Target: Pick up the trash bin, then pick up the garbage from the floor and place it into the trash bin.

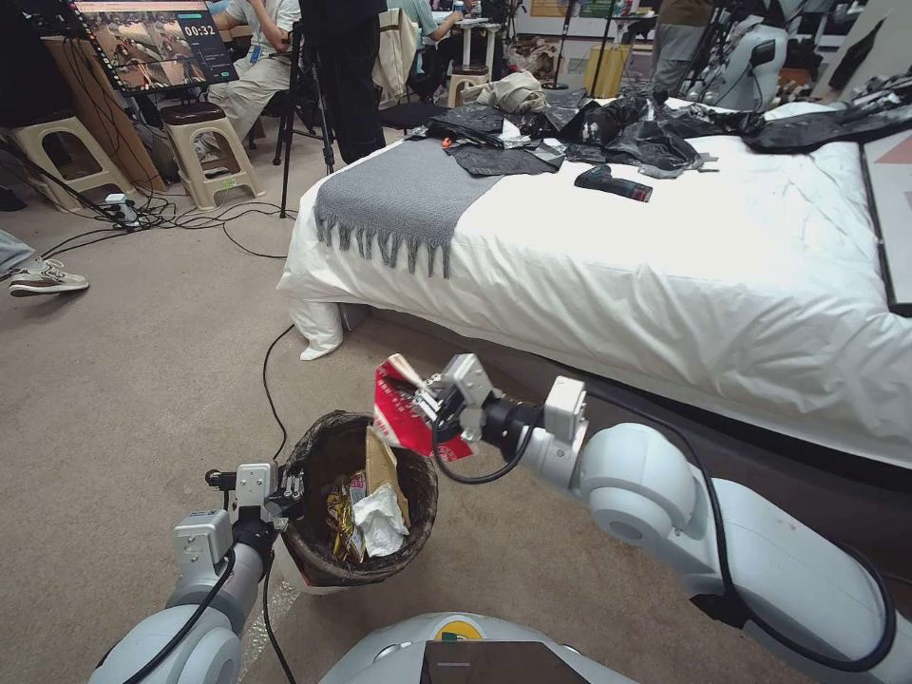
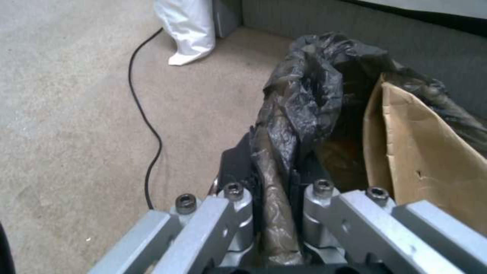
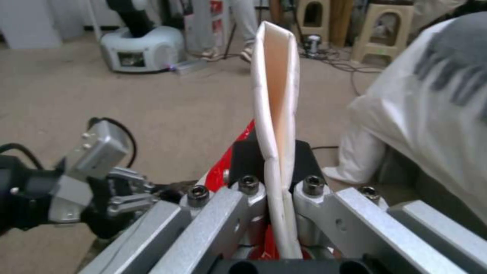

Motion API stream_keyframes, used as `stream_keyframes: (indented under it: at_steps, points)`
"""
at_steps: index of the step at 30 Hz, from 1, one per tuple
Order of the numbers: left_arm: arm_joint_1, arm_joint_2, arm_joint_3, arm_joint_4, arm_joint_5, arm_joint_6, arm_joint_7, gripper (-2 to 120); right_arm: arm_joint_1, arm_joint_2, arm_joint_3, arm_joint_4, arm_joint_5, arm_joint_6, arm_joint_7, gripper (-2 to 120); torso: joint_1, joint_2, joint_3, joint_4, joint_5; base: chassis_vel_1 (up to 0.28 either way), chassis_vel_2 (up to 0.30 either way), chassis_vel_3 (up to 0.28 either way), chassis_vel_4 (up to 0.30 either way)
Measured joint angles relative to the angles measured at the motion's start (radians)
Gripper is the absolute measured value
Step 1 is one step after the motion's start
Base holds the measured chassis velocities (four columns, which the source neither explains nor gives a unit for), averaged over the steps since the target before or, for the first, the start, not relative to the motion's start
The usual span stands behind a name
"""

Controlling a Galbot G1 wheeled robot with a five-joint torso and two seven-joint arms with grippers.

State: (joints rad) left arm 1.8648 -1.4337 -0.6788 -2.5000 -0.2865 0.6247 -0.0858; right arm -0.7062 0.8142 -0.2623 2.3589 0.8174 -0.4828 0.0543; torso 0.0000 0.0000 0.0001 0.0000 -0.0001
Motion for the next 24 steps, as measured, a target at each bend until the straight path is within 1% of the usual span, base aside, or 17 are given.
stream_keyframes:
  at_steps: [1, 3, 4, 6, 7, 9, 16, 18, 19, 20, 21, 22, 23, 24]
  points:
    - [0.000, 0.000, 0.001, 0.000, 0.000, 0.000, 0.000, 7, 0.016, 0.007, -0.022, -0.002, 0.001, -0.003, 0.002, 0, 0.000, 0.000, 0.000, 0.0003, 0.0000, 0.000, 0.000, 0.000, 0.000]
    - [-0.001, 0.003, 0.001, 0.000, 0.000, 0.001, -0.001, 7, 0.064, 0.028, -0.090, -0.018, 0.007, -0.012, 0.015, 0, 0.000, 0.000, 0.000, 0.0001, 0.0000, 0.000, 0.000, 0.000, 0.000]
    - [-0.001, 0.003, 0.001, 0.000, 0.000, 0.001, -0.001, 7, 0.064, 0.028, -0.090, -0.018, 0.007, -0.012, 0.015, 0, 0.000, 0.000, 0.000, 0.0001, 0.0000, 0.000, 0.000, 0.000, 0.000]
    - [-0.003, 0.004, 0.001, 0.000, -0.001, 0.001, -0.001, 7, 0.086, 0.040, -0.140, -0.031, 0.009, -0.017, 0.020, 0, 0.000, 0.000, 0.000, 0.0001, -0.0001, 0.000, 0.000, 0.000, 0.000]
    - [-0.003, 0.004, 0.001, 0.000, -0.001, 0.001, -0.001, 7, 0.086, 0.040, -0.140, -0.031, 0.009, -0.017, 0.020, 0, 0.000, 0.000, 0.000, 0.0001, -0.0001, 0.000, 0.000, 0.000, 0.000]
    - [-0.008, 0.005, 0.009, 0.000, -0.001, 0.002, -0.001, 7, 0.090, 0.053, -0.206, -0.050, 0.004, -0.028, 0.039, 0, 0.000, 0.000, 0.000, -0.0001, -0.0001, 0.000, 0.000, 0.000, 0.000]
    - [-0.013, 0.009, 0.005, 0.000, -0.007, 0.003, -0.002, 7, 0.085, 0.070, -0.262, -0.069, -0.017, -0.044, 0.049, -1, 0.000, 0.000, 0.000, -0.0001, 0.0000, 0.000, 0.000, 0.000, 0.000]
    - [-0.016, 0.009, 0.005, 0.000, -0.009, 0.003, -0.002, 7, 0.086, 0.079, -0.285, -0.074, -0.027, -0.048, 0.068, 10, 0.000, 0.000, 0.000, -0.0001, 0.0000, 0.000, 0.000, 0.000, 0.000]
    - [-0.016, 0.009, 0.005, 0.000, -0.009, 0.003, -0.002, 7, 0.086, 0.079, -0.285, -0.074, -0.027, -0.048, 0.068, 10, 0.000, 0.000, 0.000, -0.0001, 0.0000, 0.000, 0.000, 0.000, 0.000]
    - [-0.016, 0.009, 0.005, 0.000, -0.011, 0.003, -0.003, 7, 0.087, 0.085, -0.298, -0.078, -0.031, -0.049, 0.082, 16, 0.000, 0.000, 0.000, 0.0000, 0.0000, 0.000, 0.000, 0.000, 0.000]
    - [-0.016, 0.009, 0.005, 0.000, -0.012, 0.003, -0.003, 7, 0.088, 0.089, -0.304, -0.081, -0.034, -0.049, 0.088, 18, 0.000, 0.000, 0.000, 0.0000, 0.0000, 0.000, 0.000, 0.000, 0.000]
    - [-0.017, 0.009, 0.005, 0.000, -0.013, 0.004, -0.003, 7, 0.087, 0.092, -0.307, -0.084, -0.038, -0.050, 0.093, 25, 0.000, 0.000, 0.000, 0.0000, 0.0000, 0.000, 0.000, 0.000, 0.000]
    - [-0.017, 0.009, 0.005, 0.000, -0.013, 0.004, -0.003, 7, 0.087, 0.092, -0.307, -0.084, -0.038, -0.050, 0.093, 25, 0.000, 0.000, 0.000, 0.0000, 0.0000, 0.000, 0.000, 0.000, 0.000]
    - [-0.017, 0.010, 0.005, 0.000, -0.014, 0.004, -0.003, 7, 0.087, 0.093, -0.308, -0.087, -0.041, -0.050, 0.094, 29, 0.000, 0.000, 0.000, 0.0000, 0.0000, 0.000, 0.000, 0.000, 0.000]
